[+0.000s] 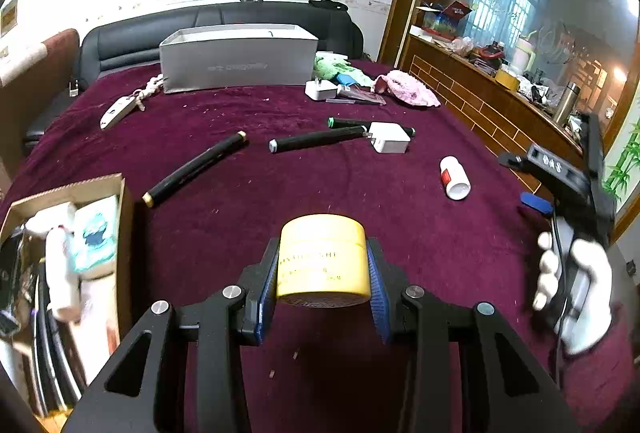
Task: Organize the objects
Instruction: 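Hold the yellow jar in the left gripper while the right gripper grasps the white medicine bottle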
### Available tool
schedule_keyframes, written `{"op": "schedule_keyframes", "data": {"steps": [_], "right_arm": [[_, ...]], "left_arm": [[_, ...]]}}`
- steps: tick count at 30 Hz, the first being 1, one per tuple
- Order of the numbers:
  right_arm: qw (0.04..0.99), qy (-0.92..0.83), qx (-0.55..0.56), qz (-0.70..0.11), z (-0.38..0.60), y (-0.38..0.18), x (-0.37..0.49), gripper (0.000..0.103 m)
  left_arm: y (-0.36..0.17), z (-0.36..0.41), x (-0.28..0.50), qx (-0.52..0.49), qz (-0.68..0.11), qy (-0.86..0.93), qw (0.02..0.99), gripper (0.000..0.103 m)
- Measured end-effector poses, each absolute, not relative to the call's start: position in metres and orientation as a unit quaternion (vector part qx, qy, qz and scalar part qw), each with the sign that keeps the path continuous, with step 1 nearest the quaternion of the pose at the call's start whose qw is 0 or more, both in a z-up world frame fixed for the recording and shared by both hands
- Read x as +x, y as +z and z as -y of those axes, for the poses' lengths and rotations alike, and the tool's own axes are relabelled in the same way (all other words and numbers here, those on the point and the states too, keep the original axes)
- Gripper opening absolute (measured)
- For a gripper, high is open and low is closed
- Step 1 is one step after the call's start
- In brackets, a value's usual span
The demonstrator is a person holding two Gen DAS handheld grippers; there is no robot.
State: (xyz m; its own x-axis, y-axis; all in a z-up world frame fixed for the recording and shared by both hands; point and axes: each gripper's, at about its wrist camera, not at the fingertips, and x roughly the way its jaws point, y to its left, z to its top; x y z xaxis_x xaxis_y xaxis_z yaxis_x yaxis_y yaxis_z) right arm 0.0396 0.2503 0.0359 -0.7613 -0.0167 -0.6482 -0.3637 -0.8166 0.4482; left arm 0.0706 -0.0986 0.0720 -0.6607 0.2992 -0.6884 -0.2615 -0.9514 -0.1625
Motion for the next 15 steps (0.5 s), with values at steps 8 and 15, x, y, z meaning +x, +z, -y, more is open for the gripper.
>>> {"op": "schedule_keyframes", "data": {"steps": [8,15], "right_arm": [[0.07,0.873,-0.433,-0.212,-0.218,0.04,-0.018,0.093],[0.092,0.849,-0.506,-0.124,-0.188,0.021,-0.058,0.065]], "left_arm": [[0.064,0.118,0.085,-0.391,0.053,0.905,0.159,0.034],[0.061,0.128,0.091,-0.397,0.056,0.902,0.159,0.034]]}}
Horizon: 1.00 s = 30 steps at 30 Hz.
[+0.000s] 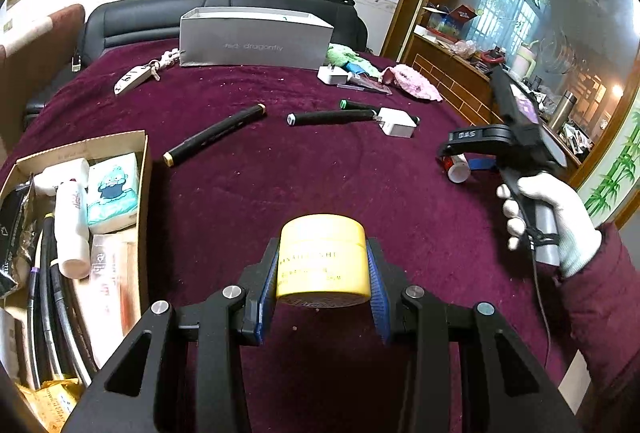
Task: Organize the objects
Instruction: 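Hold the yellow jar in the left gripper while the right gripper grasps the white medicine bottle, then carry the yellow jar and medicine bottle over the cardboard tray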
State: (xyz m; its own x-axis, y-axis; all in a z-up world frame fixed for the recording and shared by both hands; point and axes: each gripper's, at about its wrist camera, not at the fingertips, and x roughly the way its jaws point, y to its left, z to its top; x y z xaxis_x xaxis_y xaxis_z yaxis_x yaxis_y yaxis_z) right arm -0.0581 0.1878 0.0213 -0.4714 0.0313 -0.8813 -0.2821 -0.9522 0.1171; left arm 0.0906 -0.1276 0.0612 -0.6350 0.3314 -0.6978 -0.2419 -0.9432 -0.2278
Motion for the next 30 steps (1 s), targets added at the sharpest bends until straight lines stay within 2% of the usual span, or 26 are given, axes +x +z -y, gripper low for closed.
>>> {"op": "schedule_keyframes", "data": {"steps": [2,6,20,30], "right_arm": [[0.105,0.84,-0.519,-0.114,-0.186,0.012,-0.062,0.06],[0.108,0.846,-0.513,-0.1,-0.183,0.016,-0.06,0.033],[0.055,0.84,-0.516,-0.158,-0.184,0.026,-0.018,0.032],[-0.019,0.847,-0.507,-0.161,-0.136,0.046,0.033,0.033]], "left_arm": [[0.061,0.128,0.091,-0.398,0.058,0.902,0.16,0.034],[0.059,0.129,0.092,-0.399,0.061,0.901,0.161,0.034],[0.062,0.132,0.115,-0.397,0.064,0.901,0.161,0.034],[0.07,0.148,0.141,-0.389,0.074,0.907,0.145,0.034]]}}
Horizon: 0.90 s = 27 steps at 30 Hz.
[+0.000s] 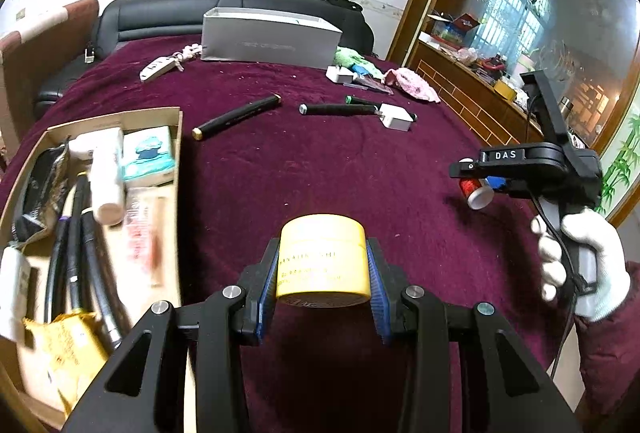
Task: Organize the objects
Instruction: 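Carry the yellow jar and medicine bottle over the cardboard tray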
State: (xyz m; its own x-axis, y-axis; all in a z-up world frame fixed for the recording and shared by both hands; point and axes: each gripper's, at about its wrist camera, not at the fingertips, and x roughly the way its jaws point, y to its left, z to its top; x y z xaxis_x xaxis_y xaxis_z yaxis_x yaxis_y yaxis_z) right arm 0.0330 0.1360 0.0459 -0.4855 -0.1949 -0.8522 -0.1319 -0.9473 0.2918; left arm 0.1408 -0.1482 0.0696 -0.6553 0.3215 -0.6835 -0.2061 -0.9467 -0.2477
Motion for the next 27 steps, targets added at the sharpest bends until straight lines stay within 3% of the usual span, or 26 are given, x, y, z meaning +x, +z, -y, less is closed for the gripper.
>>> {"op": "schedule_keyframes", "data": {"steps": [11,27], "right_arm": [[0.116,-0.854,0.492,0.125,-0.042,0.08,0.072,0.033],[0.236,-0.833,0.496,0.063,0.095,0.095,0.091,0.033]], "left_arm": [[0.078,0.194,0.171,-0.368,0.101,0.918,0.107,0.035],[0.077,0.331,0.191,-0.338,0.152,0.928,-0.034,0.035]]}}
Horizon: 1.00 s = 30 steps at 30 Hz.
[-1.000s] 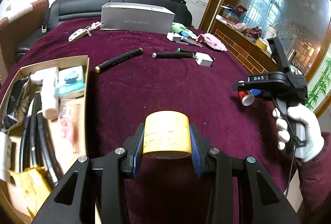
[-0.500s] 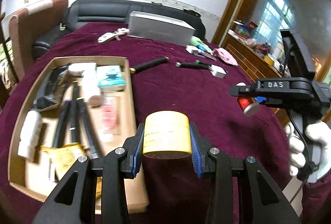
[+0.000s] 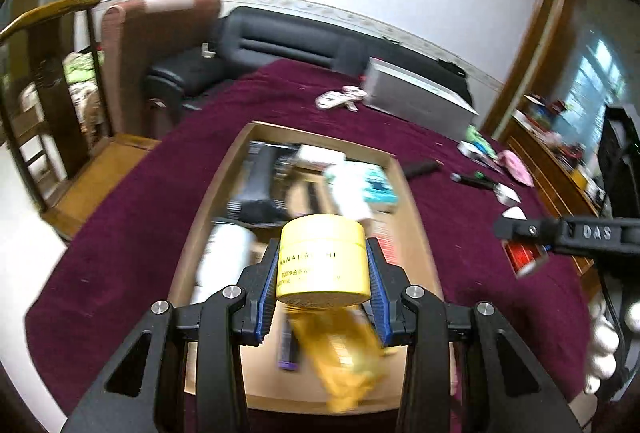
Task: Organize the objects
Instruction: 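Carry the yellow jar and medicine bottle over the cardboard tray, then lower the jar and medicine bottle into the tray and open both grippers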
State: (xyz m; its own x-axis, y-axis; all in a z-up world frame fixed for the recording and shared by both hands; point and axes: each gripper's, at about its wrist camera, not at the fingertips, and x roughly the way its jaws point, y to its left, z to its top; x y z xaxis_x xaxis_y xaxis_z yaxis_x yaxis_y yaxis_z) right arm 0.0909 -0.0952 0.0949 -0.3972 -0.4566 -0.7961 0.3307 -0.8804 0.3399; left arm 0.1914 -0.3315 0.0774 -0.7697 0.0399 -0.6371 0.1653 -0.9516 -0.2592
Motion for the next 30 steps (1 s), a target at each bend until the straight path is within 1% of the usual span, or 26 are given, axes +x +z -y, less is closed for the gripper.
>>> {"op": "schedule_keyframes", "data": {"steps": [7,14,25,30], "right_arm": [[0.263,-0.815,0.515,0.042,0.142,0.077,0.09,0.033],[0.276,-0.796,0.538,0.033,0.171,0.056,0.086,0.033],[0.283,-0.777,0.561,0.018,0.191,0.03,0.084,0.033],[0.282,-0.784,0.553,0.006,0.193,0.03,0.087,0.034]], "left_arm": [[0.056,0.356,0.18,0.357,-0.155,-0.92,0.05,0.035],[0.045,0.356,0.166,0.37,-0.148,-0.916,0.04,0.035],[0.036,0.356,0.15,0.38,-0.134,-0.915,0.036,0.035],[0.03,0.355,0.143,0.386,-0.136,-0.912,0.03,0.035]]}}
